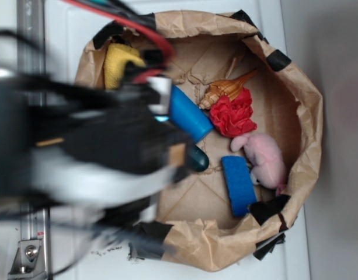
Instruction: Grab the plastic pickle.
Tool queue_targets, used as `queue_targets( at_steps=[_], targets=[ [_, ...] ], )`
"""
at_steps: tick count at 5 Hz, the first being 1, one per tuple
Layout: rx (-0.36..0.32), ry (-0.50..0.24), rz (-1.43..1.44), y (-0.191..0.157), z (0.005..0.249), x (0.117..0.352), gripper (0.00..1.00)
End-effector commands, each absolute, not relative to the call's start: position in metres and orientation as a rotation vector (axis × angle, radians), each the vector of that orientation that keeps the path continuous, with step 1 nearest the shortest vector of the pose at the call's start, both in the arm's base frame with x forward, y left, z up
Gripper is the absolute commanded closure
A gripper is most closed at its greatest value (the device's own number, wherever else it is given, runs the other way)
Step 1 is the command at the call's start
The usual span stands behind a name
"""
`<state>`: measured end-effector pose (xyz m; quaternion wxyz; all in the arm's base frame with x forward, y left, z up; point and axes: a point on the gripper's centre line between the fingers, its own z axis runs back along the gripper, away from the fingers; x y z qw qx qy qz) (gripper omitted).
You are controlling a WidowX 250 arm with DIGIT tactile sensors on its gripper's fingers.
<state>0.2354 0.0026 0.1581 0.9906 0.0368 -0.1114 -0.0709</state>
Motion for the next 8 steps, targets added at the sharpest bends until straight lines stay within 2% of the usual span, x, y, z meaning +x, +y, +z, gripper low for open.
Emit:
queue_targets(
  at_steps=[1, 2, 3, 4, 5, 6, 7, 8],
  targets=[
    [0.031, -0.170, -0.307, 0.009, 0.085, 0.277, 0.00],
    [0.046, -0.149, -0.518, -0.013, 0.051, 0.279, 0.00],
    [0.062, -0.093, -0.749, -0.033, 0.022, 0.267, 0.00],
    [0.044, -0.097, -0.872, -0.034, 0.023, 0.247, 0.00],
    [-0.016, -0.134, -0.840, -0.032, 0.030, 0.238, 0.00],
    [-0.039, -0.132, -0.797, -0.038, 0.033, 0.235, 0.00],
    [0.025, -0.108, -0.551, -0.032, 0.041, 0.230, 0.00],
    [0.006, -0.160, -0.299, -0.025, 0.061, 0.228, 0.00]
  ],
)
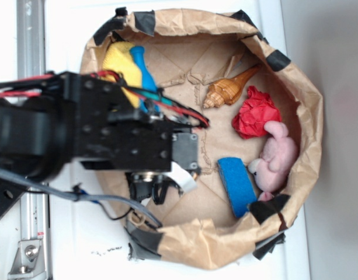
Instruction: Grab the plastic pickle.
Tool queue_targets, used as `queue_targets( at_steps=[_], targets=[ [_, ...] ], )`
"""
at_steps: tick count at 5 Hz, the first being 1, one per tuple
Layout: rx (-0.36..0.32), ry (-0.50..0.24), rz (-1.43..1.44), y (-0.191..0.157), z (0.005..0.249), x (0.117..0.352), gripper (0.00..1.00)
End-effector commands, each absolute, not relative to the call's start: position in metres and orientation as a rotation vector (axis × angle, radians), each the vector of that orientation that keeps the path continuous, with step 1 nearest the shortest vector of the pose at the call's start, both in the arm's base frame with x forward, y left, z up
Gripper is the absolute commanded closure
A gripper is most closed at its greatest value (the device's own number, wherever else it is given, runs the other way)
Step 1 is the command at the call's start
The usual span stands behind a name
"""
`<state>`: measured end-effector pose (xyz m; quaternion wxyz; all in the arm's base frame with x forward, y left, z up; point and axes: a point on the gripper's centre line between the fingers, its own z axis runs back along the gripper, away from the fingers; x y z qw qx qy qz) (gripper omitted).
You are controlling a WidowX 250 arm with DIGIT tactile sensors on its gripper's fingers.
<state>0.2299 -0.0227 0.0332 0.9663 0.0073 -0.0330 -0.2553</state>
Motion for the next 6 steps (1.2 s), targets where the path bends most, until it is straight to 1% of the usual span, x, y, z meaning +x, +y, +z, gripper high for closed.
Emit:
queue_targets(
  at_steps=[1, 2, 3, 4, 6],
  targets=[
    [0.034, -0.192, -0.050, -0.015, 0.071, 0.232, 0.00],
    [-0.015, -0.201, 0.178, -0.006, 0.071, 0.224, 0.00],
    [-0.034, -0.188, 0.356, -0.004, 0.070, 0.213, 0.00],
    [-0.035, -0.175, 0.352, -0.006, 0.067, 0.210, 0.00],
    [-0.055, -0.127, 0.383, -0.019, 0.048, 0.203, 0.00]
  ],
)
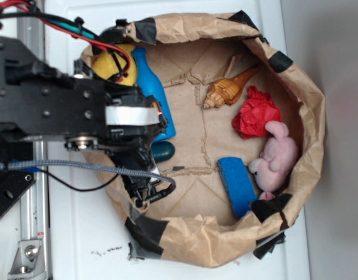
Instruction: Grab the plastic pickle.
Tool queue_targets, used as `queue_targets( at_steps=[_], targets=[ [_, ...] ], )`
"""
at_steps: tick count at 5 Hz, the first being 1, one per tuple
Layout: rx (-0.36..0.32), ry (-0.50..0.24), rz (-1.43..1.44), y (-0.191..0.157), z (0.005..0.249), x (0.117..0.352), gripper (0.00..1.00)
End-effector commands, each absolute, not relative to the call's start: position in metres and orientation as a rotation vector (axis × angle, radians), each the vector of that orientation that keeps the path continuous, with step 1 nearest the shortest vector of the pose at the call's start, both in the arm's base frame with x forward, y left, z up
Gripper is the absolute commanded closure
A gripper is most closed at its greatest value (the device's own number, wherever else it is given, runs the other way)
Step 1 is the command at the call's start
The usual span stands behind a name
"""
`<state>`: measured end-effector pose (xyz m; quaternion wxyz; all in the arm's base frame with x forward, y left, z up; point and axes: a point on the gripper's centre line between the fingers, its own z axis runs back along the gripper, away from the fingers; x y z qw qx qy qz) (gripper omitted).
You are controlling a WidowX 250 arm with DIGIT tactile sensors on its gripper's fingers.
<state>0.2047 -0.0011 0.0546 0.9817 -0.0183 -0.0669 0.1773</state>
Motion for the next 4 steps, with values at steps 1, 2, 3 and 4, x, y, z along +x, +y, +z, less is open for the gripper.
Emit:
queue_targets(
  at_steps=[1, 2, 3, 4],
  targets=[
    [-0.071, -0.183, 0.248, -0.024, 0.030, 0.211, 0.00],
    [-0.119, -0.161, 0.169, -0.029, 0.017, 0.219, 0.00],
    [-0.179, -0.144, 0.171, -0.033, 0.023, 0.225, 0.00],
    [-0.207, -0.131, 0.195, -0.033, 0.032, 0.228, 0.04]
  ],
)
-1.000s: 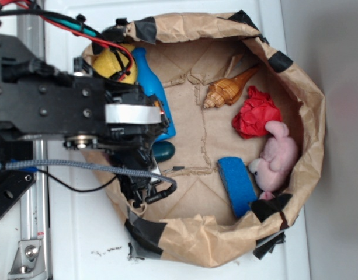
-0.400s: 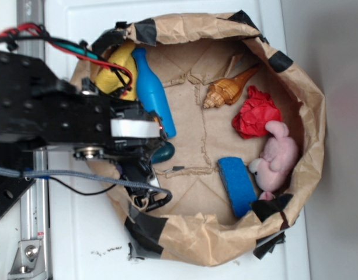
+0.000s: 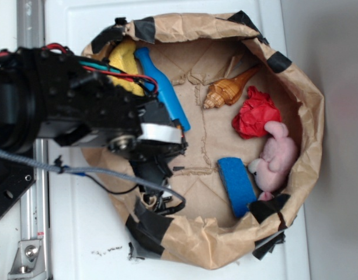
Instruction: Grab the plastic pickle.
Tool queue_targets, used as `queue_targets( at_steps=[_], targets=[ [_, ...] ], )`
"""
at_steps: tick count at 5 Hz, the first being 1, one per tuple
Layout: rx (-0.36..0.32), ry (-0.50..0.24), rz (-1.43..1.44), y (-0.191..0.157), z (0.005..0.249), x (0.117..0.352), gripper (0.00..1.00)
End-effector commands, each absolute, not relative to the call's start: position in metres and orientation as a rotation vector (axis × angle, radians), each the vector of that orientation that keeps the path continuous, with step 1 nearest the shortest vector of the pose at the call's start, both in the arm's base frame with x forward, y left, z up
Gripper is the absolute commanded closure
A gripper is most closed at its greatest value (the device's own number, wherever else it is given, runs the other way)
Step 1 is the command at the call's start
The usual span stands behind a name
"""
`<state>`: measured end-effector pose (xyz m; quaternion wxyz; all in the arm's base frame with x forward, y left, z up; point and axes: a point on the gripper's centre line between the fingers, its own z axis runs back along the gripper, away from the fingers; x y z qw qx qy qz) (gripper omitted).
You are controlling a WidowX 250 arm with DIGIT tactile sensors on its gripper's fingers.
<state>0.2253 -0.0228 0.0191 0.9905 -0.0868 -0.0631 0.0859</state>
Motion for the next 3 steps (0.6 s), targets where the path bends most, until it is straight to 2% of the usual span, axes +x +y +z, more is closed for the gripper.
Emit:
queue_targets(
  at_steps=[1, 2, 3],
  targets=[
    [-0.213, -0.131, 0.189, -0.0313, 0.0350, 0.2250, 0.67],
    [-0.212, -0.134, 0.191, -0.0306, 0.0337, 0.2219, 1.00],
    [-0.206, -0.140, 0.184, -0.0297, 0.0355, 0.2209, 1.00]
  ],
)
